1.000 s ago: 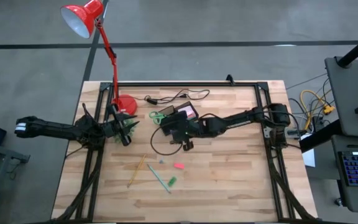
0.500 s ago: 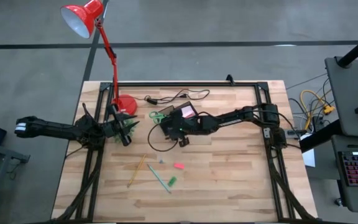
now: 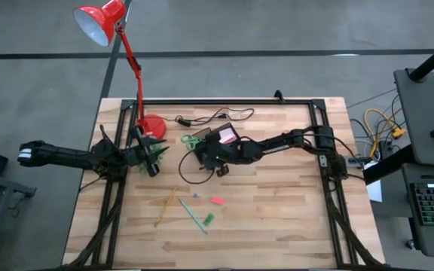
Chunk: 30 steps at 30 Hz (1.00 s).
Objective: Pick and place office supplies into organizer
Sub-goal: Put the blue eraser into the black desk organizer, then put the pink eraser into the black desk organizer
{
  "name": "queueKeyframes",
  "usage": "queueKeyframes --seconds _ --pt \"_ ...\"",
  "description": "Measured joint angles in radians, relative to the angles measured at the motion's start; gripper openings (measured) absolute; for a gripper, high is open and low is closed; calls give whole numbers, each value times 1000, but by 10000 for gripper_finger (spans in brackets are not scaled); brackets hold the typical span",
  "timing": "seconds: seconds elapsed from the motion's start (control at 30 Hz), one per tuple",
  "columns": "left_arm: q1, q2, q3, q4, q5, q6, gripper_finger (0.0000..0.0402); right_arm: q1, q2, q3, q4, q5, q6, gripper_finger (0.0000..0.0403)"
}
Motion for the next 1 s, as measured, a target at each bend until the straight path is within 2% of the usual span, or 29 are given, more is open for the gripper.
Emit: queueKeyframes --seconds 0.43,0.8,1.0 --pt "0 0 0 0 0 0 96 0 0 11 -34 -2 1 27" --pt "0 0 0 0 0 0 96 0 0 11 -29 -2 27 92" --pt "0 0 0 0 0 0 96 0 0 11 -28 -2 27 106"
